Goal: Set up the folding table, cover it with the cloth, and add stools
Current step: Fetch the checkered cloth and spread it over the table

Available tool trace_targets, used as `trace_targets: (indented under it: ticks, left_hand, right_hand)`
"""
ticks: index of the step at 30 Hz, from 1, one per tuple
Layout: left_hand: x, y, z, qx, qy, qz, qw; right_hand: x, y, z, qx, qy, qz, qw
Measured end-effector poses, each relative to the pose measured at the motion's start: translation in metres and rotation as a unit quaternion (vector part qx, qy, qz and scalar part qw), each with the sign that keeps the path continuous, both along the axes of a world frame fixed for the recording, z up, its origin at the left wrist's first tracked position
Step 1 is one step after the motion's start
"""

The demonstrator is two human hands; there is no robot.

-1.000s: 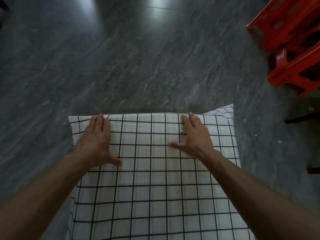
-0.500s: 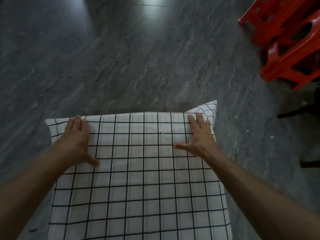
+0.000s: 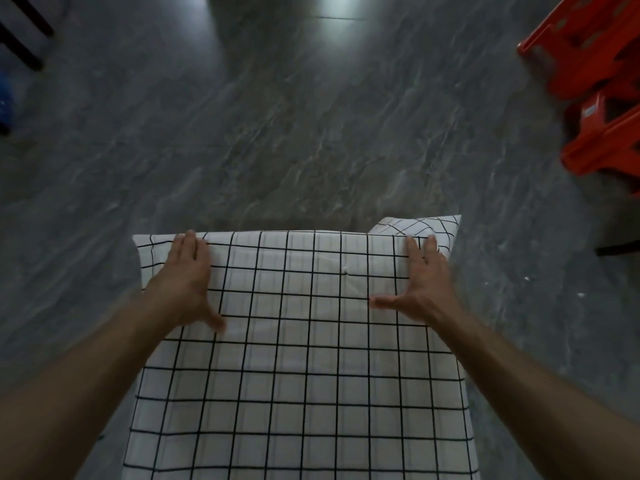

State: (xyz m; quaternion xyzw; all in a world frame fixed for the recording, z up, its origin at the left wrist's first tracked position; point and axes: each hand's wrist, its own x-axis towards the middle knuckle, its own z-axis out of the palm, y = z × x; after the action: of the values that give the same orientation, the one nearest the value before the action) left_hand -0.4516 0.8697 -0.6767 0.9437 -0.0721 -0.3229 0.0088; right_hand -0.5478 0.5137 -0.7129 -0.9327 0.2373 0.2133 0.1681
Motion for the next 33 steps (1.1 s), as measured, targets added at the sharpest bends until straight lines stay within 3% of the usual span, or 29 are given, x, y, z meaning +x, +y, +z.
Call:
trace_targets:
  ticks: [12,19,24,33]
  left_hand:
    - [0.000,0.007,-0.006,-0.024,-0.005,0.010,1.000]
    - [-0.002,0.011,-0.008,-0.041,-0.024,0.003,0.999]
    - [-0.007,0.011,-0.002,-0.032,-0.052,0.017,0.998]
    - [-0.006,0.018,-0.009,-0.055,-0.042,0.045,0.997]
  right_hand:
    - [0.001,0.002,-0.001,-0.032,0.015,0.017,0.999]
    - [-0.006,0.033,0.006,-0.043,-0.050,0.088,0.994]
    - [-0.004,0.053,0.003,-0.044,-0.003,0.059,0.997]
    - [-0.006,0.052,0.002,-0.039,-0.018,0.038,0.998]
